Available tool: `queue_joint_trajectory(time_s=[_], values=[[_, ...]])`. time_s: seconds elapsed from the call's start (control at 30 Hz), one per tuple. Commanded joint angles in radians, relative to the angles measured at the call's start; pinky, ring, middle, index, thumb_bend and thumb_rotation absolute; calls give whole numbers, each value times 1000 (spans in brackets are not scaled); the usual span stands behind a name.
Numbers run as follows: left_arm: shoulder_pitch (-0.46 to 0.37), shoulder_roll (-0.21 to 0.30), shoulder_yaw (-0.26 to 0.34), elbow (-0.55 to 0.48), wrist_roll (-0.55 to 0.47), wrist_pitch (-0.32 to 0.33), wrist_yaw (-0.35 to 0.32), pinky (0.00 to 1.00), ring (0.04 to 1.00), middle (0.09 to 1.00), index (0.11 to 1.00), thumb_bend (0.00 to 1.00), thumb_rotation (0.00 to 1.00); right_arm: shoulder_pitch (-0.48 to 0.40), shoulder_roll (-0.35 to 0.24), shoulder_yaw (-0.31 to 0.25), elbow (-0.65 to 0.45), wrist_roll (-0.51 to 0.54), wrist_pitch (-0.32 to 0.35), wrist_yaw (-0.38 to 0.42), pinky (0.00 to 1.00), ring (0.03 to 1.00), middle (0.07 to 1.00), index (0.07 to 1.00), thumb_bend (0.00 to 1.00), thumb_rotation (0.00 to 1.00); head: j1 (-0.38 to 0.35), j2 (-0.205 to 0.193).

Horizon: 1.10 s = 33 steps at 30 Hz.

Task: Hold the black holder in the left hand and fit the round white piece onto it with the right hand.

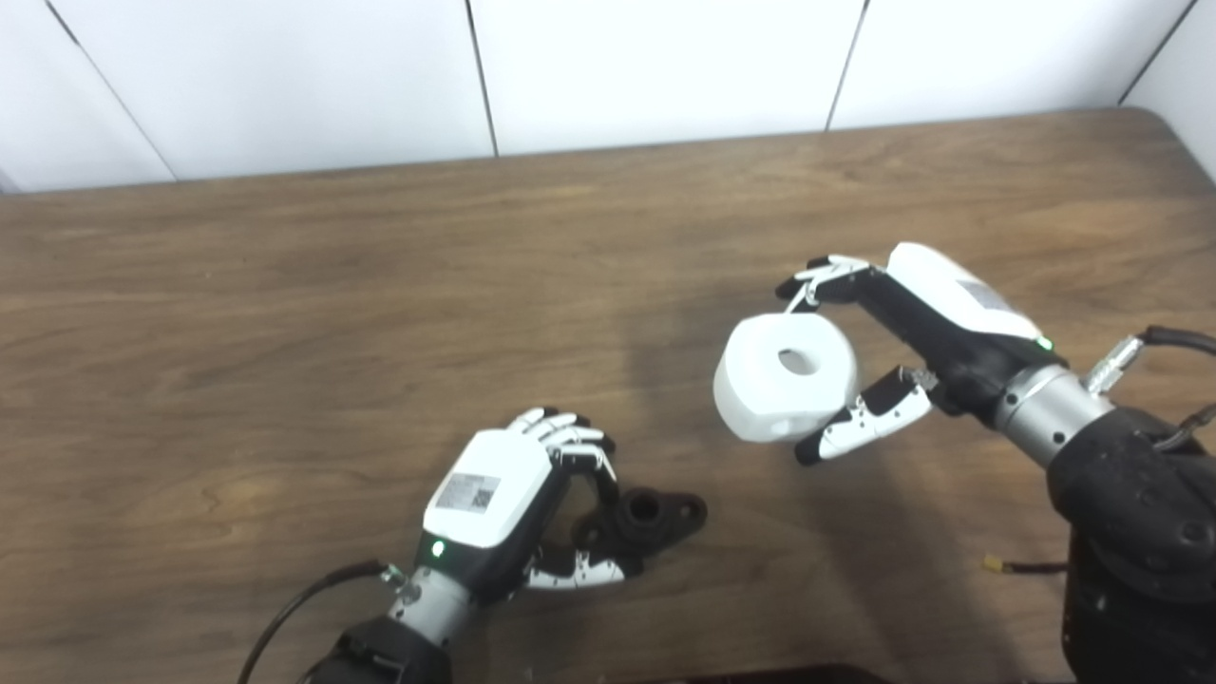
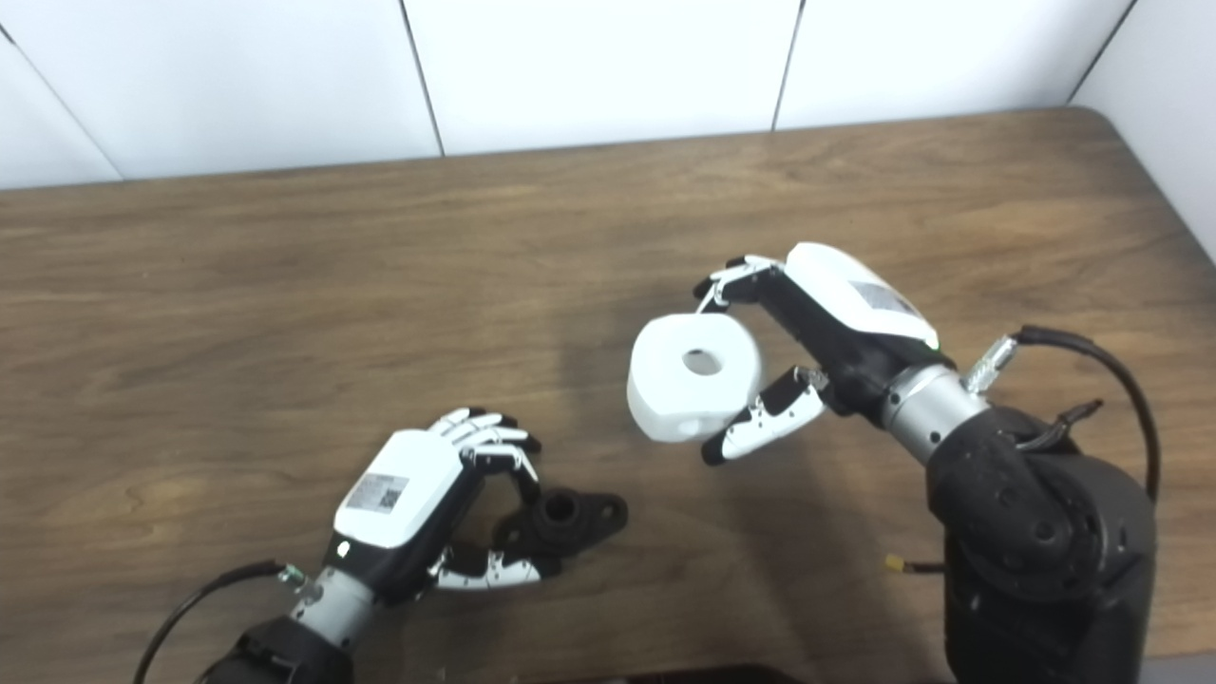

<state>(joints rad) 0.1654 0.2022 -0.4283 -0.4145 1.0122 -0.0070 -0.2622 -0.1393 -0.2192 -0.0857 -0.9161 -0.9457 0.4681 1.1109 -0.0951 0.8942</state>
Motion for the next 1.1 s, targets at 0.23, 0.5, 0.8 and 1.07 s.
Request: queue_joint_trajectory(time_s=[0.23, 0.5, 0.8, 1.07], values=[[-11, 11, 13, 4, 15, 31, -75, 887, 839, 765, 489, 516, 57, -46, 35, -7, -34, -7, -21, 5, 879, 909, 807, 483, 525, 149, -1, 42], [-21, 1, 17, -10, 21, 43, -105, 893, 843, 768, 488, 517, 57, -53, 89, 3, -34, -23, -43, 18, 892, 908, 801, 483, 525, 148, 1, 69], [-27, -7, 12, -17, 27, 52, -118, 891, 844, 770, 488, 516, 58, -16, 152, 51, -34, -63, -120, 19, 866, 897, 801, 483, 525, 148, 9, 82], [-30, -15, 14, -18, 34, 51, -121, 888, 842, 770, 489, 516, 59, 32, 181, 101, -34, -91, -170, 35, 885, 903, 809, 483, 524, 149, 11, 86]])
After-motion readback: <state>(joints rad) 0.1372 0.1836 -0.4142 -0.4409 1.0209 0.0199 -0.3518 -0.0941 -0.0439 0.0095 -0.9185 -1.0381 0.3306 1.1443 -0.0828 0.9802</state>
